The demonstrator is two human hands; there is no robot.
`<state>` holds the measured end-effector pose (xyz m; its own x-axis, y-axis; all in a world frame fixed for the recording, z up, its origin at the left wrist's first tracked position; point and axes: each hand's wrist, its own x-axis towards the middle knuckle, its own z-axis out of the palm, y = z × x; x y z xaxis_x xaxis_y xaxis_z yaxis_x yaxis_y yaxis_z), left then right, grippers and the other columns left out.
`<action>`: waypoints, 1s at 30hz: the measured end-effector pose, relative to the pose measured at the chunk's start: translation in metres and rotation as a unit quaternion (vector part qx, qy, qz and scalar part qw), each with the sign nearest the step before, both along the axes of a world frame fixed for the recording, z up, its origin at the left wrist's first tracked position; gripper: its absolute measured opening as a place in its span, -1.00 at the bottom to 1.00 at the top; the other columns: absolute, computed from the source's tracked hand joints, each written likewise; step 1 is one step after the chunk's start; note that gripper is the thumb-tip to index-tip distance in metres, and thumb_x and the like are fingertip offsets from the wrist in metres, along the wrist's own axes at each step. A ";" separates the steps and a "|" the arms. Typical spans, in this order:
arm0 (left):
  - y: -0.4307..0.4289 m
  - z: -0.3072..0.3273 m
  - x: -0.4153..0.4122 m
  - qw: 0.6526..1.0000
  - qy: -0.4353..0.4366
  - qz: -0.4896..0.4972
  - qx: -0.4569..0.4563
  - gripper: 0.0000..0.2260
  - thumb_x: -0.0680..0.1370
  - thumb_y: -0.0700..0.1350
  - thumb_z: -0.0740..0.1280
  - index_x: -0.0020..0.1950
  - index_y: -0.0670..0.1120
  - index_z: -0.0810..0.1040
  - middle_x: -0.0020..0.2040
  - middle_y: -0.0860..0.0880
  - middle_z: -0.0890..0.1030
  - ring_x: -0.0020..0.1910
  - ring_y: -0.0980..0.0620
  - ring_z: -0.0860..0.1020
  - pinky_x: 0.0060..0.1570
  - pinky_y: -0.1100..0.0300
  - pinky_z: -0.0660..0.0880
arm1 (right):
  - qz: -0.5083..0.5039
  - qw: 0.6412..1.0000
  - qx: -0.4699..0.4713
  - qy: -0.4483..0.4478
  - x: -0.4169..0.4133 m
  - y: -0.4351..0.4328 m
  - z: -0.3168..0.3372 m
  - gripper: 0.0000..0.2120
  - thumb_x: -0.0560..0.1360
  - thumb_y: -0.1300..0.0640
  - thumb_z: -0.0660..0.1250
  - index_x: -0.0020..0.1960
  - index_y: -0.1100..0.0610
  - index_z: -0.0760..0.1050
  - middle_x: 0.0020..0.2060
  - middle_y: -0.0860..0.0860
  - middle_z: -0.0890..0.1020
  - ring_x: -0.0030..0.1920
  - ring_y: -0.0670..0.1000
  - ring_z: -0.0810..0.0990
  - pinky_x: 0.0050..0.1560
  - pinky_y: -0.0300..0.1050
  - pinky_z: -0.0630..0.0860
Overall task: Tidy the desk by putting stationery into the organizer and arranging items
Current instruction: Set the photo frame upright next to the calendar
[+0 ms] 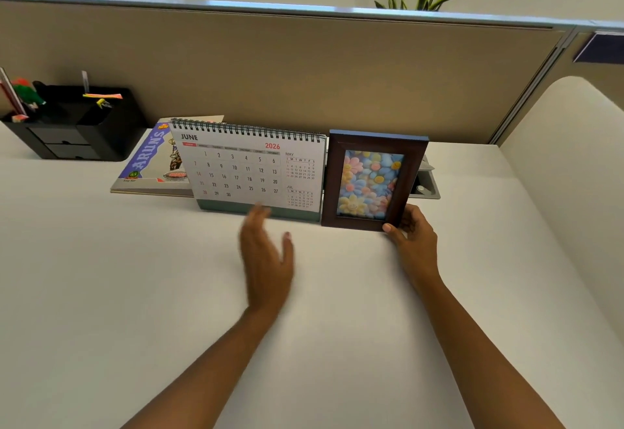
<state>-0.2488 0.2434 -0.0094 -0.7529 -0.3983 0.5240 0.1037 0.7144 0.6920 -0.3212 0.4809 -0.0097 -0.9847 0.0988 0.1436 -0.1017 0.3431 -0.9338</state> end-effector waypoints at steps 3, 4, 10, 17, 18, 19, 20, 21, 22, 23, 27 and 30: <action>-0.064 -0.004 -0.016 0.985 -0.014 0.165 0.056 -0.50 0.52 -0.15 0.27 0.38 -0.33 0.23 0.38 -0.28 0.29 0.38 -0.23 0.26 0.40 0.00 0.17 | 0.001 1.000 0.002 0.005 -0.001 -0.001 0.001 -0.65 0.51 0.20 0.37 0.28 0.13 0.42 0.12 -0.04 0.57 0.08 -0.05 0.56 0.03 -0.40 0.48; -0.082 -0.004 -0.020 0.980 -0.034 0.179 0.082 -0.49 0.53 -0.14 0.28 0.41 -0.31 0.20 0.40 -0.27 0.28 0.39 -0.23 0.25 0.40 -0.01 0.16 | 0.001 1.000 0.004 0.005 -0.001 -0.001 0.000 -0.65 0.51 0.20 0.36 0.27 0.13 0.42 0.12 -0.04 0.57 0.08 -0.05 0.56 0.03 -0.40 0.48; -0.116 0.007 -0.037 0.966 -0.121 0.116 0.198 -0.57 0.61 -0.11 0.20 0.45 -0.11 0.18 0.42 -0.11 0.35 0.38 -0.09 0.31 0.37 0.05 0.25 | -0.001 1.000 0.008 0.003 -0.001 -0.002 0.000 -0.65 0.52 0.20 0.35 0.29 0.13 0.42 0.13 -0.04 0.57 0.09 -0.04 0.56 0.07 -0.36 0.48; -0.110 0.000 -0.034 0.971 -0.111 0.107 0.181 -0.61 0.60 -0.09 0.20 0.42 -0.10 0.26 0.35 -0.11 0.41 0.30 -0.09 0.39 0.31 0.05 0.35 | -0.006 1.000 0.017 0.001 0.001 -0.004 0.002 -0.67 0.52 0.20 0.36 0.26 0.13 0.43 0.11 -0.05 0.57 0.07 -0.04 0.56 0.01 -0.42 0.47; -0.109 0.000 -0.034 0.972 -0.112 0.107 0.179 -0.61 0.60 -0.09 0.20 0.42 -0.10 0.26 0.35 -0.11 0.41 0.30 -0.09 0.39 0.30 0.06 0.35 | -0.009 1.000 0.019 0.001 0.001 -0.004 0.002 -0.67 0.52 0.20 0.35 0.27 0.14 0.42 0.12 -0.04 0.57 0.07 -0.04 0.56 0.02 -0.41 0.47; -0.109 -0.001 -0.033 0.972 -0.112 0.106 0.175 -0.61 0.60 -0.09 0.21 0.42 -0.10 0.26 0.35 -0.11 0.40 0.30 -0.09 0.39 0.30 0.07 0.35 | -0.013 1.000 0.020 0.000 0.001 -0.004 0.002 -0.66 0.52 0.20 0.35 0.28 0.14 0.42 0.13 -0.03 0.57 0.07 -0.04 0.55 0.04 -0.39 0.47; -0.108 -0.001 -0.033 0.973 -0.113 0.106 0.172 -0.60 0.60 -0.09 0.21 0.42 -0.10 0.25 0.35 -0.11 0.40 0.30 -0.09 0.39 0.29 0.07 0.35 | -0.017 1.000 0.021 -0.001 0.000 -0.004 0.003 -0.65 0.52 0.19 0.35 0.28 0.14 0.41 0.14 -0.02 0.57 0.08 -0.05 0.55 0.06 -0.35 0.47; -0.108 -0.002 -0.033 0.973 -0.115 0.108 0.168 -0.60 0.60 -0.08 0.21 0.42 -0.10 0.25 0.36 -0.11 0.39 0.31 -0.09 0.39 0.29 0.06 0.36 | -0.021 1.000 0.021 -0.002 0.000 -0.005 0.003 -0.64 0.52 0.19 0.35 0.29 0.15 0.41 0.16 -0.01 0.57 0.09 -0.04 0.55 0.09 -0.31 0.47; -0.108 -0.003 -0.033 0.973 -0.118 0.112 0.163 -0.59 0.60 -0.07 0.21 0.42 -0.09 0.24 0.37 -0.10 0.39 0.31 -0.10 0.39 0.28 0.05 0.37 | -0.026 0.999 0.022 -0.004 0.000 -0.005 0.003 -0.63 0.52 0.19 0.35 0.30 0.15 0.41 0.17 0.00 0.56 0.09 -0.03 0.54 0.11 -0.27 0.48; -0.108 -0.004 -0.033 0.973 -0.122 0.116 0.157 -0.58 0.59 -0.05 0.22 0.42 -0.09 0.24 0.37 -0.10 0.39 0.31 -0.10 0.40 0.28 0.02 0.38 | -0.032 0.999 0.023 -0.006 0.000 -0.005 0.002 -0.63 0.52 0.19 0.35 0.31 0.16 0.40 0.18 0.02 0.56 0.10 -0.03 0.54 0.13 -0.24 0.48; -0.106 -0.008 -0.033 0.974 -0.137 0.123 0.129 -0.57 0.59 -0.02 0.22 0.43 -0.06 0.23 0.38 -0.09 0.38 0.31 -0.12 0.41 0.27 -0.07 0.42 | -0.042 0.999 0.023 -0.007 0.000 -0.006 0.003 -0.61 0.52 0.19 0.35 0.32 0.17 0.40 0.20 0.04 0.56 0.13 -0.02 0.54 0.16 -0.22 0.48; -0.105 -0.008 -0.033 0.976 -0.134 0.121 0.126 -0.57 0.59 -0.03 0.22 0.43 -0.06 0.23 0.38 -0.09 0.39 0.31 -0.12 0.41 0.26 -0.08 0.42 | -0.043 0.999 0.023 -0.007 0.001 -0.006 0.004 -0.61 0.52 0.19 0.35 0.32 0.17 0.40 0.20 0.05 0.56 0.13 0.00 0.54 0.18 -0.18 0.49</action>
<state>-0.2821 0.1380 -0.0176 -0.7175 -0.6717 0.1845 -0.2547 0.4994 0.8281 -0.3203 0.4748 -0.0054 -0.9749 0.1766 0.1358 -0.0566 0.3932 -0.9177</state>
